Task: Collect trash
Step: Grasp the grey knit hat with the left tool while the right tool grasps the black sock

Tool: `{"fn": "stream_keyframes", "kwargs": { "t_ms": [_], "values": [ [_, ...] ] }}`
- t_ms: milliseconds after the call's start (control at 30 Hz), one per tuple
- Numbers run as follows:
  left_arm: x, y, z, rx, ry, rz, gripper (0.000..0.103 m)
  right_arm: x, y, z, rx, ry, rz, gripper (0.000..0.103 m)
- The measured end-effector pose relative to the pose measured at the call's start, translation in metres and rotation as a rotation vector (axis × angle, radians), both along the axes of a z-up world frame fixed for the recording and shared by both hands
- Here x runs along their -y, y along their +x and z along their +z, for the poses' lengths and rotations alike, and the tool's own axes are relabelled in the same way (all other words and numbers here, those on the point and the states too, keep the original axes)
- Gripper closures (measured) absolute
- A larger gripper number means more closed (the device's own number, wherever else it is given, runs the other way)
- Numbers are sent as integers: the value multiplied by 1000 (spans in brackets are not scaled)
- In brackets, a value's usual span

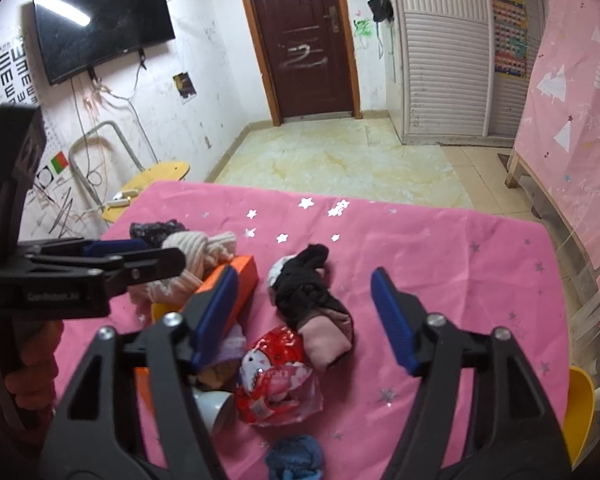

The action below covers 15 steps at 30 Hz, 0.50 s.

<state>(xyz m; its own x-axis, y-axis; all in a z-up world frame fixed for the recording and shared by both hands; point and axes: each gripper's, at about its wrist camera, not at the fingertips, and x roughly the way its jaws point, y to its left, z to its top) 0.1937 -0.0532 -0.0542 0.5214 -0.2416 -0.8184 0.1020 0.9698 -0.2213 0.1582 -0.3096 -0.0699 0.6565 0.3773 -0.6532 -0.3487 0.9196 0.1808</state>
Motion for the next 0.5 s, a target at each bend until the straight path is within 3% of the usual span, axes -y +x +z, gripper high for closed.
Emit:
{"fn": "stream_keyframes", "kwargs": {
  "t_ms": [233, 300, 367, 500],
  "values": [
    [2, 8, -16, -32, 3, -8, 39, -10, 12, -9, -25, -22, 20, 36],
    [2, 10, -20, -35, 6, -10, 44, -12, 16, -12, -34, -27, 22, 36],
    [3, 11, -19, -34, -7, -25, 54, -14, 19, -15, -43, -31, 22, 36],
    [3, 10, -18, -24, -8, -29, 60, -16, 25, -20, -65, -37, 25, 36]
  ]
}}
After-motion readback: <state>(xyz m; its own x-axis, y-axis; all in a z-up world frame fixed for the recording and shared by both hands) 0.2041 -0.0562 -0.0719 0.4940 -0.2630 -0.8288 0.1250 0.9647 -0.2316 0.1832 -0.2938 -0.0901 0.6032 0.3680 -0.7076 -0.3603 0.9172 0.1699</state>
